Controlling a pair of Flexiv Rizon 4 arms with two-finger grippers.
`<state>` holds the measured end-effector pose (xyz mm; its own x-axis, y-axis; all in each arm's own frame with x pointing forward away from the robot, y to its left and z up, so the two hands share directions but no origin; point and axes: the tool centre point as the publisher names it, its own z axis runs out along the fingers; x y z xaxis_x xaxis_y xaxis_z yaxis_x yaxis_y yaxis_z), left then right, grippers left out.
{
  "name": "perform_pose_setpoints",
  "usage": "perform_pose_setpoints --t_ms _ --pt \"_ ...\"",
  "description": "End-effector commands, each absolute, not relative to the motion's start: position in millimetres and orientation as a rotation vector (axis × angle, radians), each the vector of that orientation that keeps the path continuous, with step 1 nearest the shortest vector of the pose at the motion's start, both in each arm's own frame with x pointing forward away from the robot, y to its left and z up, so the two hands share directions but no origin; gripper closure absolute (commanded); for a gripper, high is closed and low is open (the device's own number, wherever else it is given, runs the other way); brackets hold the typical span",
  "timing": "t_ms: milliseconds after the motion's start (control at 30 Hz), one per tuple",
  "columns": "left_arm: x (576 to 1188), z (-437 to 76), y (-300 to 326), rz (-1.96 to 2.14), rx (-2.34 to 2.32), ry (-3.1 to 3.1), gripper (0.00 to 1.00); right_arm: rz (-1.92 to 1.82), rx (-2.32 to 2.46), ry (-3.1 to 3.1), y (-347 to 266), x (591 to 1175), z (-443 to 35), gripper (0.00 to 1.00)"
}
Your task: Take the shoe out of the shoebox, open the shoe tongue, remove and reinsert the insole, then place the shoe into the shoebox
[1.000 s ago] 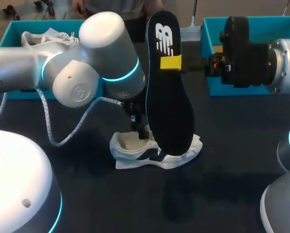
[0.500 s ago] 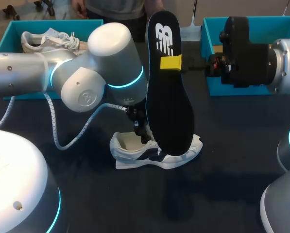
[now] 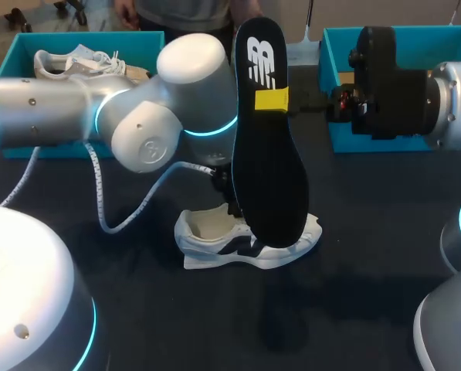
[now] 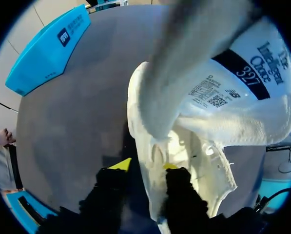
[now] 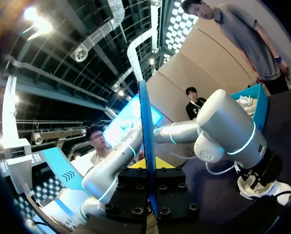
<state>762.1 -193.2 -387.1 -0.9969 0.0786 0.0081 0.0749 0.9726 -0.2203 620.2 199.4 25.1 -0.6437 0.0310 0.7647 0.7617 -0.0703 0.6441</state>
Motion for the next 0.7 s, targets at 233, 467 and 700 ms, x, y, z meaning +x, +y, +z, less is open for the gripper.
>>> perform_pose_setpoints --t_ms 233,467,700 --pt "758 -379 -192 0.317 -0.321 -2.967 1.00 -1.766 -0.860 -1.673 202 620 26 1.00" --pt "761 -362 -189 0.266 -0.650 -2.744 1.00 -1.766 -0.860 -1.673 202 620 26 1.00" --pt "759 -338 -188 0.229 -1.029 -2.531 1.00 -1.766 -0.860 -1.673 202 620 26 1.00"
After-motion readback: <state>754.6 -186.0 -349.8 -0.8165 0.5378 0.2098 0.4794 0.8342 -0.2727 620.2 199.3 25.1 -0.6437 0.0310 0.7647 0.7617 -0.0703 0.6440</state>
